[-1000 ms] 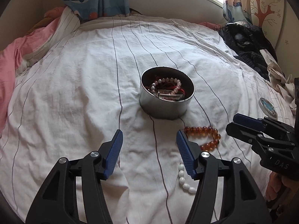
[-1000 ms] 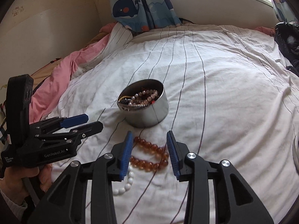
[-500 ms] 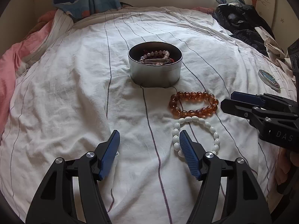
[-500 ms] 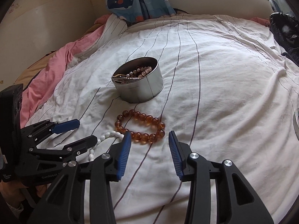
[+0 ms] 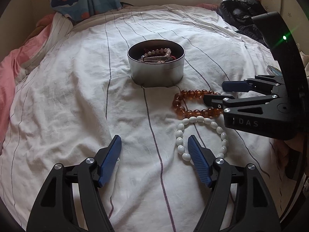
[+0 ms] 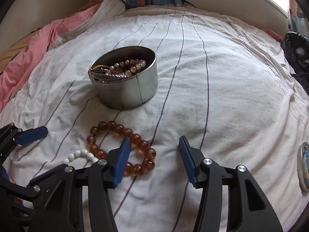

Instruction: Organize jewelry

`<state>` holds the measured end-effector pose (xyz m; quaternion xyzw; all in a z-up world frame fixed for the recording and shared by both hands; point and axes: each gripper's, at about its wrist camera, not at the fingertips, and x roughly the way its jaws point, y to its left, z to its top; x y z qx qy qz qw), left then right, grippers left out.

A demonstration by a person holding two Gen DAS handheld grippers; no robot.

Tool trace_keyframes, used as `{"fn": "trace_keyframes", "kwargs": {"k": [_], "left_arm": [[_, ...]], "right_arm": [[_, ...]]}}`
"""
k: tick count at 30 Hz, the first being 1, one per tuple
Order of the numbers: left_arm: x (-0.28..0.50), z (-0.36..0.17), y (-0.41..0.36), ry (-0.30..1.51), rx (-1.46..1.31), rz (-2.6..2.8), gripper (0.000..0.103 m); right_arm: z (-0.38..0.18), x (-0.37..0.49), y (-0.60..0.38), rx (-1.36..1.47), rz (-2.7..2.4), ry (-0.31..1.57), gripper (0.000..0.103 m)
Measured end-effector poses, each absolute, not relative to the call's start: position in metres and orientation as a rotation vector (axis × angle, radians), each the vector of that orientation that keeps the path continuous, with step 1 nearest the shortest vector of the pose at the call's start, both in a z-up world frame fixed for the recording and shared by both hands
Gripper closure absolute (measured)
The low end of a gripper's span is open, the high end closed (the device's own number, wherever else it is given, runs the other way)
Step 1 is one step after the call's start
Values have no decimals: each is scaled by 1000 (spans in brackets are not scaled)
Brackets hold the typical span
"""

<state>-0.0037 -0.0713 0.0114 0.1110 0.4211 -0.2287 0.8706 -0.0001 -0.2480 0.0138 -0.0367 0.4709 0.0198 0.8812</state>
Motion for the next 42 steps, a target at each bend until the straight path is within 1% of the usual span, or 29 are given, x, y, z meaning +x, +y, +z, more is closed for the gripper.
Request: {"fn": "trace_keyframes", "kwargs": {"k": [1, 3, 6, 9, 14, 16, 17, 19, 20, 21, 22, 23, 25, 26, 28, 29, 30, 31, 32, 33, 36, 42], "left_arm": [[-3, 11, -71, 882, 231, -479, 35], [-3, 11, -70, 884, 231, -480, 34], [-4, 11, -71, 883, 236, -480, 34], [-4, 12, -72, 879, 246, -480, 33], [-8, 20, -79, 848, 256, -508, 33], [-9, 22, -85, 840, 272, -526, 33], [-9, 21, -90, 840, 288, -536, 33], [-7, 14, -98, 863, 331, -547, 34], [-6, 9, -101, 890, 350, -555, 45], [-5, 5, -103, 909, 355, -561, 50], [-6, 4, -102, 915, 350, -569, 64], [-7, 5, -102, 925, 345, -573, 79], [-8, 8, -99, 936, 342, -571, 89], [-9, 9, -97, 939, 333, -574, 90], [-7, 10, -93, 945, 307, -579, 90], [-6, 10, -93, 945, 302, -581, 89], [-5, 10, -93, 939, 297, -578, 86], [-4, 10, -93, 936, 293, -573, 77], [-3, 10, -94, 933, 286, -575, 68], [-3, 8, -95, 931, 286, -576, 66], [-6, 5, -100, 918, 315, -566, 64], [-4, 5, -99, 920, 302, -567, 60]], "right_arm": [[14, -5, -249, -102, 31, 992, 52], [17, -19, -254, -135, 17, 1014, 49], [25, -40, -268, -84, 17, 1005, 48], [30, -53, -279, -10, 51, 953, 48], [41, -46, -278, 89, 126, 864, 48], [40, -39, -273, 89, 143, 855, 52], [37, -36, -270, 89, 153, 866, 57], [29, -31, -265, 80, 171, 896, 61], [25, -29, -262, 68, 176, 921, 69], [20, -29, -260, 59, 182, 948, 82], [17, -29, -258, 59, 203, 969, 88], [17, -30, -255, 64, 241, 980, 91], [20, -35, -248, 51, 294, 980, 91], [21, -37, -247, 51, 304, 977, 91], [22, -38, -248, 45, 272, 967, 90], [21, -37, -249, 41, 249, 964, 84], [22, -36, -251, 40, 233, 958, 71], [22, -36, -251, 41, 228, 954, 68], [20, -35, -251, 35, 227, 959, 68], [18, -35, -249, 21, 225, 967, 68], [14, -34, -244, -25, 217, 980, 69], [12, -32, -246, -5, 226, 985, 71]]}}
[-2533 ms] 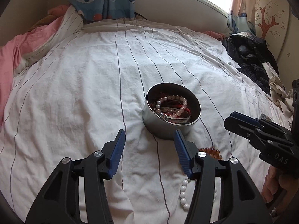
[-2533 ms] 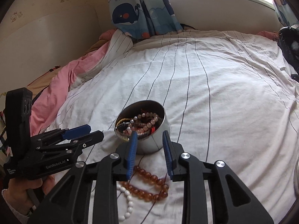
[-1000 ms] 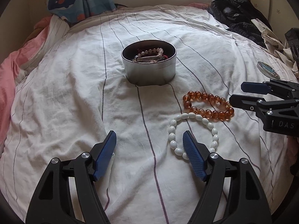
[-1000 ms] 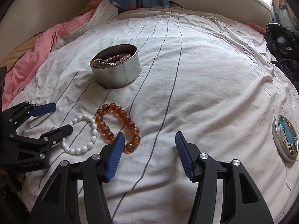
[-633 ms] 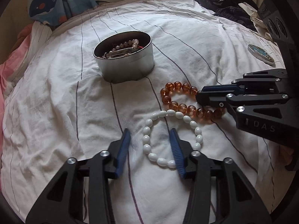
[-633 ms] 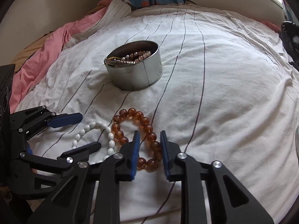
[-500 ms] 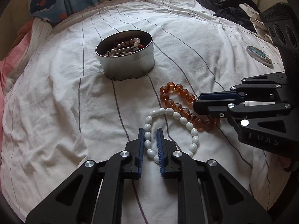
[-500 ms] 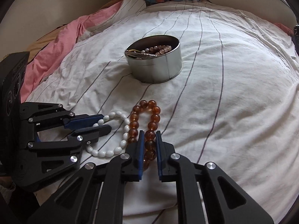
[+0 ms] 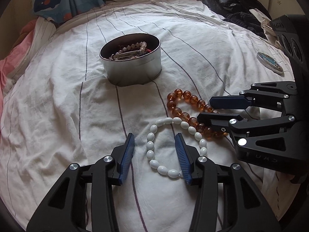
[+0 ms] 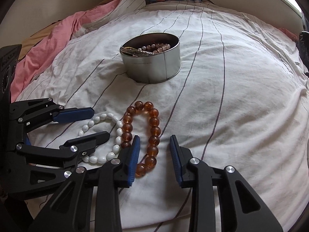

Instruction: Organize jewelry

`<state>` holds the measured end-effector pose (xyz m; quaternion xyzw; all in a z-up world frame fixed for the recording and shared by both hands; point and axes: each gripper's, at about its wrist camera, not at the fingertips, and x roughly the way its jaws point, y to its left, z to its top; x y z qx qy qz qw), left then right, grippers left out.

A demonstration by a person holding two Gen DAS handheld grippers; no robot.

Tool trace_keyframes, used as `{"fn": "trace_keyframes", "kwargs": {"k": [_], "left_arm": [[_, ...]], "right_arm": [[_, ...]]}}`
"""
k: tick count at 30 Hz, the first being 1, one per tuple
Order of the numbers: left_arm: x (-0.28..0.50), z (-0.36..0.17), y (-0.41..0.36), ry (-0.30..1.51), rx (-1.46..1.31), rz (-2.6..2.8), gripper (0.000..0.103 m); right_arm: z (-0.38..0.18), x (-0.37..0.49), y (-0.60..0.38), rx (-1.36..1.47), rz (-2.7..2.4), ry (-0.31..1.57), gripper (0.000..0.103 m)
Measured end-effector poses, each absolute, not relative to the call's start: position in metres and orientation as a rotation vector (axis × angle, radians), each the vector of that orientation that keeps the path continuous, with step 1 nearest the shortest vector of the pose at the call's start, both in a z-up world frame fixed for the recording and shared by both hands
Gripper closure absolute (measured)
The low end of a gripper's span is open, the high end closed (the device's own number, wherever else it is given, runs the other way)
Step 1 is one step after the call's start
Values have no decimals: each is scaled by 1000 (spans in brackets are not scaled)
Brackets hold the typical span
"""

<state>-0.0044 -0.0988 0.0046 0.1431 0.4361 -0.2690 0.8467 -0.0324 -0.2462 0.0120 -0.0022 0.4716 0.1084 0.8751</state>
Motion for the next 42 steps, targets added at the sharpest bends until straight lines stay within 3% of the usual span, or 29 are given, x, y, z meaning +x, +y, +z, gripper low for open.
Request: {"fn": "trace_keyframes", "kwargs": {"k": [4, 7, 26, 28, 29, 30, 31, 32, 35, 42], "left_arm": [[-4, 4, -99, 913, 311, -559, 55], [-4, 4, -98, 912, 308, -556, 52], [-4, 2, -99, 911, 315, -539, 34], [-4, 1, -100, 910, 322, -537, 34], [-4, 1, -100, 908, 327, -536, 34], [-5, 1, -101, 903, 332, -536, 34], [-7, 1, -102, 900, 336, -544, 42], [-8, 1, -104, 903, 335, -566, 62], [-16, 5, -109, 897, 354, -581, 96], [-10, 34, -87, 884, 170, -615, 96]], "right_arm": [[13, -32, -247, 10, 240, 987, 77], [14, -33, -248, 32, 252, 985, 90], [29, -38, -276, 129, 168, 925, 91], [26, -35, -274, 118, 163, 943, 84], [25, -35, -272, 102, 155, 942, 68], [24, -34, -269, 80, 145, 942, 62], [21, -32, -265, 58, 147, 953, 63], [18, -31, -261, 38, 152, 967, 67], [15, -32, -257, 36, 183, 982, 91], [38, -40, -290, 368, 345, 867, 91]]}}
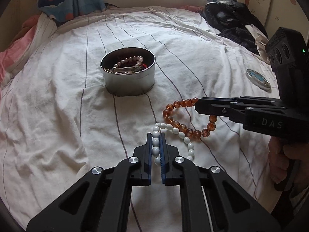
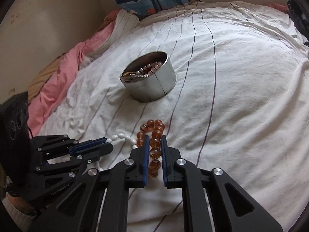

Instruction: Organize jewelry

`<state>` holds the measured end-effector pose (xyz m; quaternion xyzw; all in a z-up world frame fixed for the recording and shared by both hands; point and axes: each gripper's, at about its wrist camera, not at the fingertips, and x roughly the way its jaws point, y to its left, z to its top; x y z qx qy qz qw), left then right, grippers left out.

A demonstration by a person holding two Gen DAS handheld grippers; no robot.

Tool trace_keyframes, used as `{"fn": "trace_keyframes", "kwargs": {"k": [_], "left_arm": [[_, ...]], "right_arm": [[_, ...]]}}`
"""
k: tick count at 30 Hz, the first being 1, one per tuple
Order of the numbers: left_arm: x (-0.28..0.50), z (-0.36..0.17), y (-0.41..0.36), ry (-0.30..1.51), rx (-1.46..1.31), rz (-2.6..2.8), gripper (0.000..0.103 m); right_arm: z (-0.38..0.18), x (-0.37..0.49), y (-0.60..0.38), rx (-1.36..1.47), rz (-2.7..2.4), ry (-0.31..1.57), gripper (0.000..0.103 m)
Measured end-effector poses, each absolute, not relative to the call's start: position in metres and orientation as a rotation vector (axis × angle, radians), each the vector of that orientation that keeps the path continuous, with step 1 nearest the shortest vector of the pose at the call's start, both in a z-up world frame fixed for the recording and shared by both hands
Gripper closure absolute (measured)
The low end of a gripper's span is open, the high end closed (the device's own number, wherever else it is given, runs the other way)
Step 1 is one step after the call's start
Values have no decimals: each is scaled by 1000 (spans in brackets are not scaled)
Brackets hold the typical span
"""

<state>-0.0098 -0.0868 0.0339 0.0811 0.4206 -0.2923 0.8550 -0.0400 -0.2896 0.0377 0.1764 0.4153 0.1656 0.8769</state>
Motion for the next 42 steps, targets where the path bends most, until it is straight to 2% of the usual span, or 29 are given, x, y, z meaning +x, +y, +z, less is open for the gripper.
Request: {"fn": "trace_keyframes", "kwargs": {"k": [8, 18, 20, 23, 25, 28, 31, 33, 36, 38, 42], "left_arm": [[9, 73, -74, 787, 70, -584, 96], [57, 112, -89, 645, -68, -629, 96], [80, 104, -96, 670, -67, -593, 96], [124, 62, -103, 840, -40, -505, 96], [127, 52, -96, 857, -46, -494, 95], [122, 50, -82, 840, -60, -478, 87], [113, 50, -69, 828, -69, -458, 81], [106, 50, -65, 824, -52, -446, 78], [91, 50, -61, 822, -22, -416, 67], [80, 48, -62, 823, 3, -395, 53], [54, 43, -60, 832, 54, -362, 39]], "right_arm": [[63, -36, -299, 524, 447, 750, 91], [111, 3, -297, 506, 478, 658, 91], [115, 14, -296, 510, 484, 652, 91], [113, 36, -292, 523, 492, 661, 91], [109, 49, -288, 538, 506, 668, 91], [100, 66, -283, 565, 520, 688, 91], [84, 80, -275, 446, 391, 767, 90], [76, 79, -276, 412, 322, 788, 76], [78, 57, -279, 381, 282, 762, 75], [78, 38, -278, 346, 262, 756, 73], [70, -3, -266, 260, 199, 777, 59]]}}
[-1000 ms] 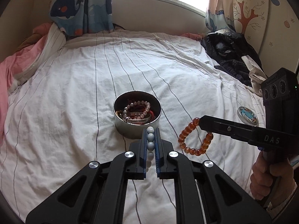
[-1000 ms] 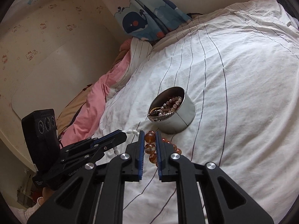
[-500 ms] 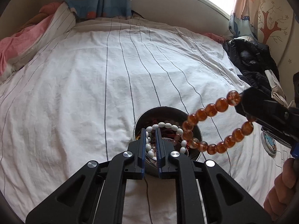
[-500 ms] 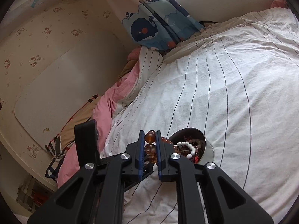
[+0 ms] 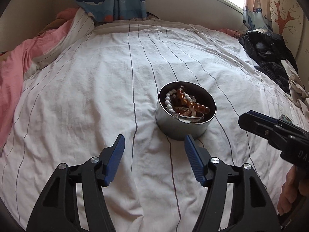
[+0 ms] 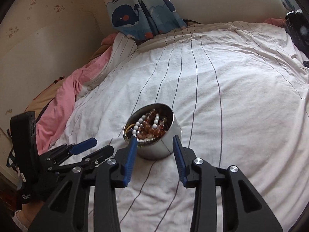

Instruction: Organize jewelry

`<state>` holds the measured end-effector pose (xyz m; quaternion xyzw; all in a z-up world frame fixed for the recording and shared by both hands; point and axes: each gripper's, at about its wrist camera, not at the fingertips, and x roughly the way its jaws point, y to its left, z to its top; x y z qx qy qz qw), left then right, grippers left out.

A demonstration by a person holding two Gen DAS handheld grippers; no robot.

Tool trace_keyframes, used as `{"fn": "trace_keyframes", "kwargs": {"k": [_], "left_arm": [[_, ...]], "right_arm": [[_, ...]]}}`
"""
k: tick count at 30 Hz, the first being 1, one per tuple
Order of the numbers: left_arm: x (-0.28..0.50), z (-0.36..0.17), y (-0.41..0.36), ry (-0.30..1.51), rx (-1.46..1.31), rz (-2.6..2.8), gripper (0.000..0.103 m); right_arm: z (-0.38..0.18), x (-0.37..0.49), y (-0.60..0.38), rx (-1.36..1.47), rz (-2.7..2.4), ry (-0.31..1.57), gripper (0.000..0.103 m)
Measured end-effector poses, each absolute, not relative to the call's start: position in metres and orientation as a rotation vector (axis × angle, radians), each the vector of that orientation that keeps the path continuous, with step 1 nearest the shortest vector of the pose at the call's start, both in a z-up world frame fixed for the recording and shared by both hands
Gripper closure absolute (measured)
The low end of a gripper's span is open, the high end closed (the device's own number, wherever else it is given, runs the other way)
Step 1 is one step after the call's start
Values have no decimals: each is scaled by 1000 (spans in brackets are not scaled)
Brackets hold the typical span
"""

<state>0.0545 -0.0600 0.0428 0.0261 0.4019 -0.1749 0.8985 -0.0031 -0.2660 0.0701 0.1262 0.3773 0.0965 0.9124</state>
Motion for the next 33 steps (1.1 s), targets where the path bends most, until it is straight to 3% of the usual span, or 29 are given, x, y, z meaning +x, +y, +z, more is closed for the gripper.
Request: {"fn": "trace_keyframes", "kwargs": {"k": [3, 8, 14, 20, 33], "left_arm": [[38, 38, -55, 846, 70, -339, 37], [17, 27, -48, 847, 130, -276, 24], [12, 11, -48, 859, 161, -248, 14], [16, 5, -48, 871, 147, -257, 9], [19, 1, -49, 883, 150, -251, 8]], "right_arm": [[58, -31, -257, 208, 143, 805, 49], [35, -55, -247, 116, 39, 852, 47], [19, -57, -255, 116, -48, 873, 37], [14, -55, -246, 53, -78, 887, 28], [9, -53, -245, 47, -101, 911, 20]]}}
